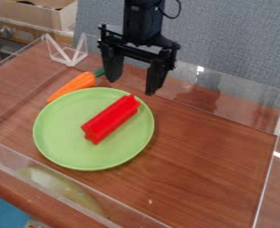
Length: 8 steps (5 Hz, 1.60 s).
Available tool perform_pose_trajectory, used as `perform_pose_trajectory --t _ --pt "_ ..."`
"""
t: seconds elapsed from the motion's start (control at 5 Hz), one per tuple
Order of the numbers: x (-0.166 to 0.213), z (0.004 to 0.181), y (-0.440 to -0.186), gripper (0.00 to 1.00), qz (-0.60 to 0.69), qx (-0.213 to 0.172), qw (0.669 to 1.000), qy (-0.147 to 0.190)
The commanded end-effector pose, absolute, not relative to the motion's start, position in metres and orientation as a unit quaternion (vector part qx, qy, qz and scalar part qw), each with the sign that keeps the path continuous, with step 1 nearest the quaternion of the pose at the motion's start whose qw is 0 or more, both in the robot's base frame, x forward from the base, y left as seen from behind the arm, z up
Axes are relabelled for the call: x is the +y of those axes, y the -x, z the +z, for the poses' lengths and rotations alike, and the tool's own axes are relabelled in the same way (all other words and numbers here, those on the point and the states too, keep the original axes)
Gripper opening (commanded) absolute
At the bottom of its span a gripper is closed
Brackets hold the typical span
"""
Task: Put the red object on the right side
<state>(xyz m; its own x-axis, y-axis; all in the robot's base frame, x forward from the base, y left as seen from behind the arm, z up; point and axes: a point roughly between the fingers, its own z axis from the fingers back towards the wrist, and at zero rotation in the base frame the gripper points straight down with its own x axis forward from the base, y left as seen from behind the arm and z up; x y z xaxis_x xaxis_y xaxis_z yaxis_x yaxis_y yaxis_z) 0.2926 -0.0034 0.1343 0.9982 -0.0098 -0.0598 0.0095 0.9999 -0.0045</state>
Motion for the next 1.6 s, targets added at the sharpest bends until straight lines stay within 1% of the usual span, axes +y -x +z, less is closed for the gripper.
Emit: perform_pose_trajectory --t 0.0,0.2,0.4,1.0,1.2,1.4 --pt "-0.009 0.118 -0.285 1.0 -0.008 0.041 0.999 -0.001" --pt "-0.004 0.098 -0.281 1.0 0.0 0.045 0.999 -0.008" --pt "0.007 0.091 -0.284 1.0 0.005 0.034 0.999 -0.01" --pt "0.019 0.087 -0.283 1.0 0.037 0.017 0.999 -0.003" --pt "0.033 0.069 -0.28 1.0 0.01 0.011 1.0 -0.004" --pt "0.044 0.053 -0.279 1.0 -0.055 -0.006 0.998 0.002"
